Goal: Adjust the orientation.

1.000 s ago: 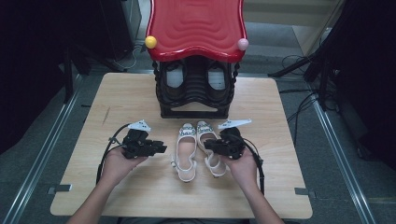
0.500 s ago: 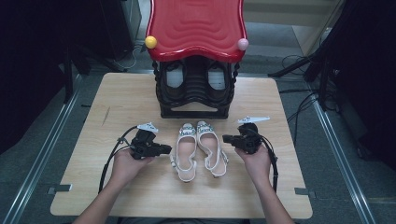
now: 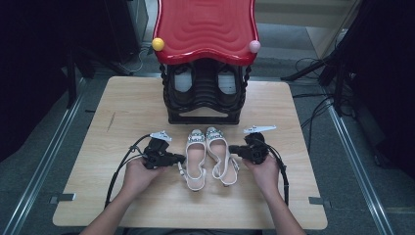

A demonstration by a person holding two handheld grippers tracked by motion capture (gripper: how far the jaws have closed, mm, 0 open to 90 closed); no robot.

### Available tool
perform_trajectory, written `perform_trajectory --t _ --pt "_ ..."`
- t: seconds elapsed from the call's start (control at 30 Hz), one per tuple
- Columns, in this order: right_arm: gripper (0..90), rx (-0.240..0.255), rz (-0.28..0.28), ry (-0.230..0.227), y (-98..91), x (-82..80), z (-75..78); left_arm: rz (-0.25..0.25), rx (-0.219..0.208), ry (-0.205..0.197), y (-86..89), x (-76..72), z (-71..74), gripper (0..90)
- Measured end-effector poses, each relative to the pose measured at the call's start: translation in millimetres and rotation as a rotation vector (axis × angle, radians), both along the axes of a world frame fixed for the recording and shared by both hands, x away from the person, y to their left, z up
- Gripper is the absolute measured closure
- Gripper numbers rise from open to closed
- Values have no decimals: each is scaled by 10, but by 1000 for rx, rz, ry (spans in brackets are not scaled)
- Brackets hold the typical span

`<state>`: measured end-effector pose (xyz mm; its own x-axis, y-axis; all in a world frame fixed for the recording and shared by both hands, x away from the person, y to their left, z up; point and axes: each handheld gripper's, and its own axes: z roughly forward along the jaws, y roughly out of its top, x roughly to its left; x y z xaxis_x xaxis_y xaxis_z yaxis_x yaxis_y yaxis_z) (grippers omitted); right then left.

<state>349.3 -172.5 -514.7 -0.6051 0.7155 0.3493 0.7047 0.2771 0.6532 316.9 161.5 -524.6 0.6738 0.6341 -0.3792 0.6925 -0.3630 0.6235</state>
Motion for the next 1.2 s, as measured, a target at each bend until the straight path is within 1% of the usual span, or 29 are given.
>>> perform_trajectory --t 0.07,0.13,0.23,0.33,0.4,0.43,0.47,0.5,0.57,0.6,0.73,0.77,0.83,0.87,0.93,1.03,1.07,1.2 --pt "896 27 7 9 -21 3 -24 -3 -10 5 1 -3 -12 838" --pt "881 22 26 -2 -19 -4 -28 -7 -11 7 -10 -7 -11 838" --pt "873 9 49 -34 -2 -29 -37 -11 -10 3 -24 -15 -14 838" --pt "872 11 56 -44 0 -37 -46 -10 -13 5 -31 -19 -15 838" --pt "872 33 62 -48 -19 -36 -71 -10 -16 7 -36 -20 -18 839" --pt "872 54 68 -61 -37 -44 -99 -11 -19 9 -40 -22 -21 842" --pt "874 68 68 -64 -46 -49 -114 -14 -25 10 -50 -26 -26 844" --pt "873 85 63 -54 -59 -48 -127 -14 -25 8 -59 -31 -30 845" --pt "868 94 65 -41 -64 -38 -132 -22 -30 5 -78 -39 -35 845" --pt "867 88 60 -38 -56 -42 -125 -23 -24 3 -81 -42 -31 846" --pt "868 47 64 -49 -9 -51 -96 -15 -33 12 -81 -38 -38 856" --pt "864 40 68 -60 -2 -54 -97 -18 -36 13 -86 -40 -39 859" --pt "821 25 62 -72 8 -64 -95 -22 -38 6 -108 -54 -43 881" --pt "816 21 57 -74 8 -62 -95 -20 -39 2 -121 -61 -44 883" --pt "791 21 46 -66 5 -65 -95 -20 -38 2 -124 -67 -43 892" --pt "787 31 27 -53 2 -65 -103 -16 -51 15 -121 -60 -50 894" --pt "787 33 28 -46 -3 -60 -103 -16 -52 20 -125 -61 -48 894" --pt "782 44 39 -28 -26 -19 -105 -20 -44 19 -139 -72 -44 895"
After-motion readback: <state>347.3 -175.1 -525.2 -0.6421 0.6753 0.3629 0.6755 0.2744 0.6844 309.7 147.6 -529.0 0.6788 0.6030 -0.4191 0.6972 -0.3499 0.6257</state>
